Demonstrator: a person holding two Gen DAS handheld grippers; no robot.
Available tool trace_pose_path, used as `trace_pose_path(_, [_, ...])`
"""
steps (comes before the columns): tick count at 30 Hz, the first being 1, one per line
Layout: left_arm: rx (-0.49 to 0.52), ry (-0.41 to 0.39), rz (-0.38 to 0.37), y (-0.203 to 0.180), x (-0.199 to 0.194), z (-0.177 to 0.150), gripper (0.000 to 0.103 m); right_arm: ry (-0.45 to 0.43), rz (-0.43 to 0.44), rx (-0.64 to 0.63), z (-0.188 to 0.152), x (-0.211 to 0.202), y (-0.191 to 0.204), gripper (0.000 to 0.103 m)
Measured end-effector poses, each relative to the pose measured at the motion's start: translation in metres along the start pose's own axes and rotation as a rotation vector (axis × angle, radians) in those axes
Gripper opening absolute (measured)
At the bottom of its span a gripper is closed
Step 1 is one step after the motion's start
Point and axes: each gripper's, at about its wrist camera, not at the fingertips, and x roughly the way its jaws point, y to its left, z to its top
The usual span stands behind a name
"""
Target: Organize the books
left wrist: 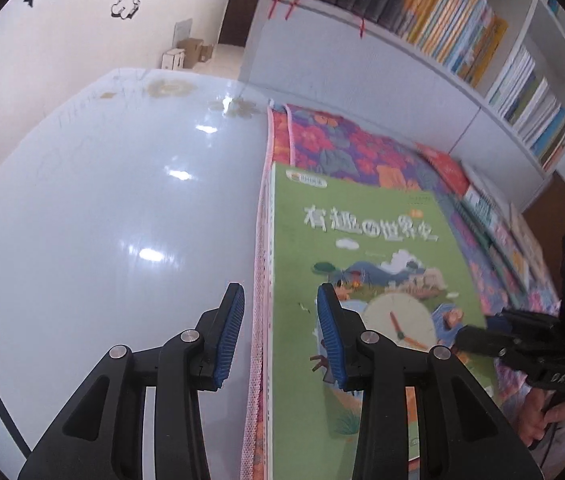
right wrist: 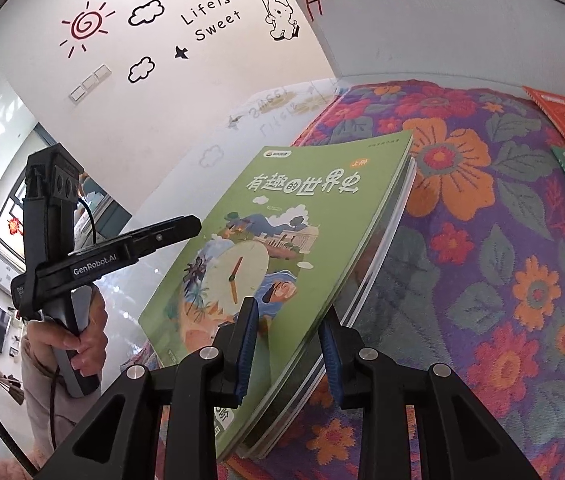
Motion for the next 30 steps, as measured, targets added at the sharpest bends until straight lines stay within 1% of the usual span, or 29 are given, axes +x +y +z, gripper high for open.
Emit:
trace_pose_path(3, [0.024,0.021,-0.005,-0.009,0.006,-0.002,0.034,0.001,0.001,-0.001,0.000,0.000,-0.001,0.029])
trace_pose_path(6, [0.040,0.019,0.003,-0.014,0.006,-0.003,0.034,0.005,0.006,0.007,0.001,0.001,-0.002,0.029])
trace_pose_path(8, [0.033,0.019,0.004,-0.012,0.005,-0.004,0.034,0.014,0.012,0.025,0.002,0.001,-0.005,0.030])
trace_pose_path(11, [0.013,0.013,0.007,-0.008,0.004,-0.004,0.034,0.020,-0.016,0.084,0.004,-0.003,-0.010,0.030])
trace_pose_path(13, [0.004,0.012,0.005,-0.006,0.003,-0.004,0.035,-0.010,-0.061,0.109,0.004,-0.010,-0.012,0.031])
trace_pose_path(14, [0.004,0.012,0.004,-0.005,0.004,-0.003,0.035,-0.040,-0.089,0.107,0.005,-0.017,-0.012,0.037])
trace_pose_path(15, [0.004,0.012,0.003,-0.006,0.004,-0.003,0.035,-0.060,-0.119,0.100,0.007,-0.022,-0.011,0.051])
trace_pose_path(16, [0.004,0.011,0.004,-0.006,0.004,-0.003,0.035,-0.071,-0.138,0.089,0.007,-0.026,-0.010,0.056])
trace_pose_path(18, [0.001,0.005,0.010,-0.006,0.004,-0.004,0.035,-0.079,-0.151,0.062,0.008,-0.030,-0.006,0.057])
trace_pose_path(21, [-0.028,-0.040,0.063,-0.001,0.002,-0.004,0.035,-0.055,-0.138,0.053,0.007,-0.027,-0.005,0.057])
trace_pose_path(25, [-0.069,-0.071,0.096,0.008,-0.003,-0.004,0.035,-0.035,-0.099,0.077,0.008,-0.027,-0.007,0.057])
trace_pose_path(30, [-0.095,-0.090,0.150,0.013,-0.008,-0.001,0.035,-0.064,-0.052,0.091,0.008,-0.052,-0.001,0.057])
